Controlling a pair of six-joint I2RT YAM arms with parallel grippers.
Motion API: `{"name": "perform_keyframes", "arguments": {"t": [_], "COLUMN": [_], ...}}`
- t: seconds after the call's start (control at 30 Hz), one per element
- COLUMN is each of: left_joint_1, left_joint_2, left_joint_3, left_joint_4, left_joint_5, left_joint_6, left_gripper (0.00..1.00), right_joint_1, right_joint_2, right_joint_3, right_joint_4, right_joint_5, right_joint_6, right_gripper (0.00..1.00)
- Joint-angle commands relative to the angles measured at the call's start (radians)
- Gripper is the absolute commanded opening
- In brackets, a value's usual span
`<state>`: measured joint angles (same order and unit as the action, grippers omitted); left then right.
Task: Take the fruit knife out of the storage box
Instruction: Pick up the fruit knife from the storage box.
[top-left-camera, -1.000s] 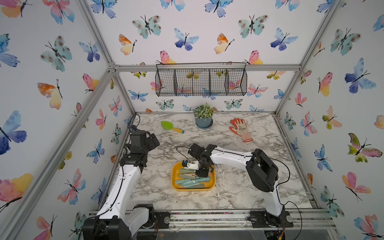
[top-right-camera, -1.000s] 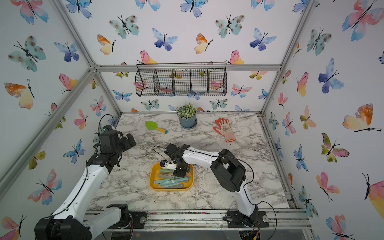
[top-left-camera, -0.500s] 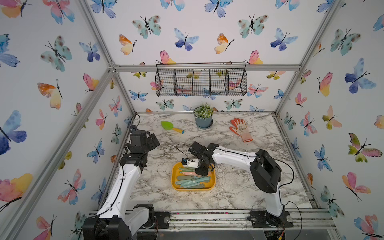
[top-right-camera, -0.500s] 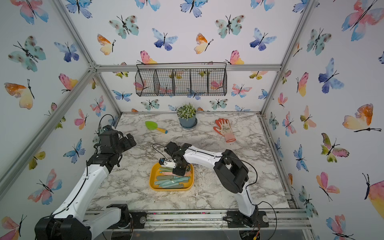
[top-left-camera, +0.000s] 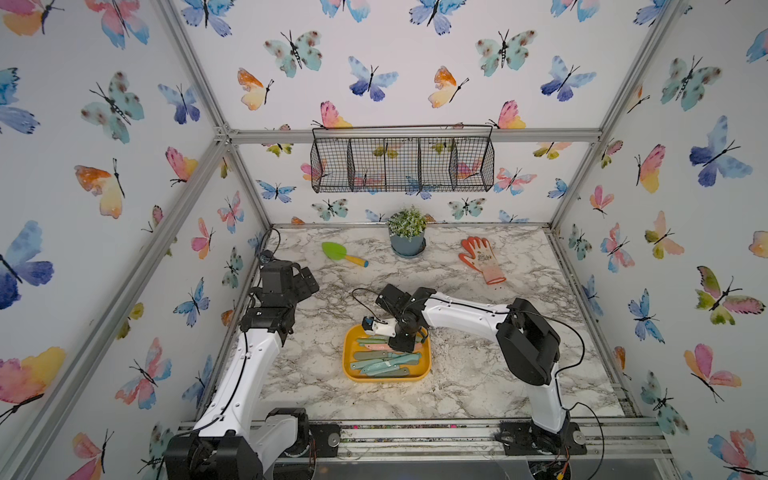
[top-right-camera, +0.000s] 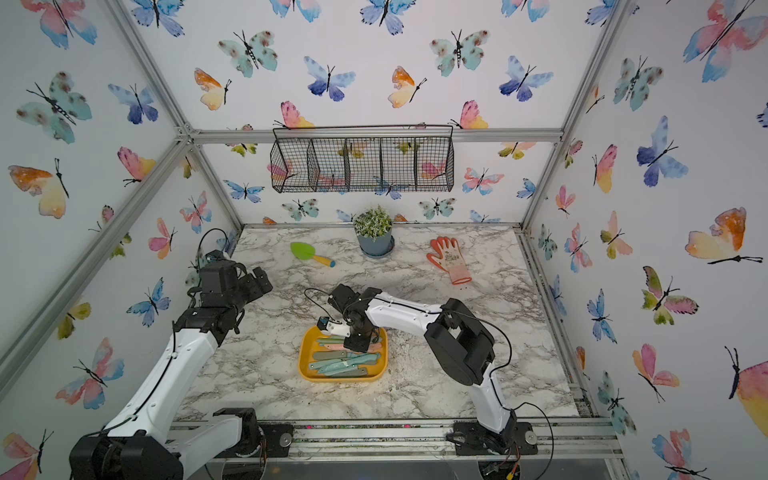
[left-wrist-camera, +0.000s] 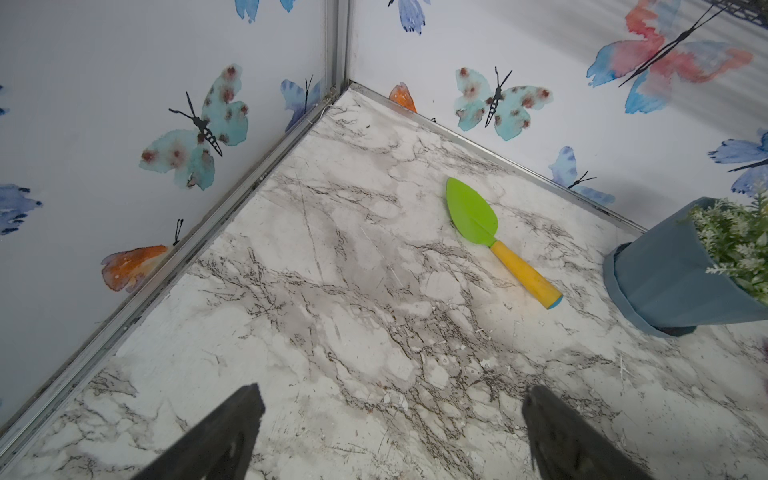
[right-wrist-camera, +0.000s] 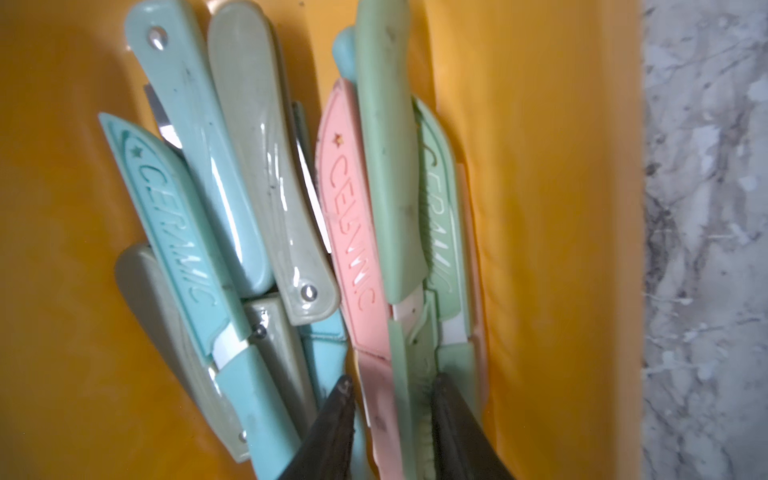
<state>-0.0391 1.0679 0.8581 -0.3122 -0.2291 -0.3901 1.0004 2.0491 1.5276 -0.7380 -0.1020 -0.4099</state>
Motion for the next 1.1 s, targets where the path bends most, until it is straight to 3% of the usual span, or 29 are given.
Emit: {"name": "perform_keyframes", "arguments": {"t": [0.0,0.43,1.07], "left_joint_1": [0.005,0.006,0.005], "left_joint_2": [0.000,0.003,0.001], "left_joint_3": [0.018,0.018,0.018], "left_joint_4": [-0.016,-0.016,-0.017], "left_joint_5": [-0.020,-0.016,-0.022], "left_joint_6": [-0.006,-0.010,-0.011], "left_gripper": [0.98,0.98,0.98], "right_joint_1": [-0.003,-0.005,-0.037], "right_joint_2": [0.028,0.030,-0.019], "right_joint_3": [0.023,0.023,-0.017], "right_joint_4": [0.003,0.008,0.026], "right_joint_5": [0.031,0.044,0.030], "right_joint_6": [0.016,0.026,0.042], "right_gripper": [0.34,0.24,0.27]}}
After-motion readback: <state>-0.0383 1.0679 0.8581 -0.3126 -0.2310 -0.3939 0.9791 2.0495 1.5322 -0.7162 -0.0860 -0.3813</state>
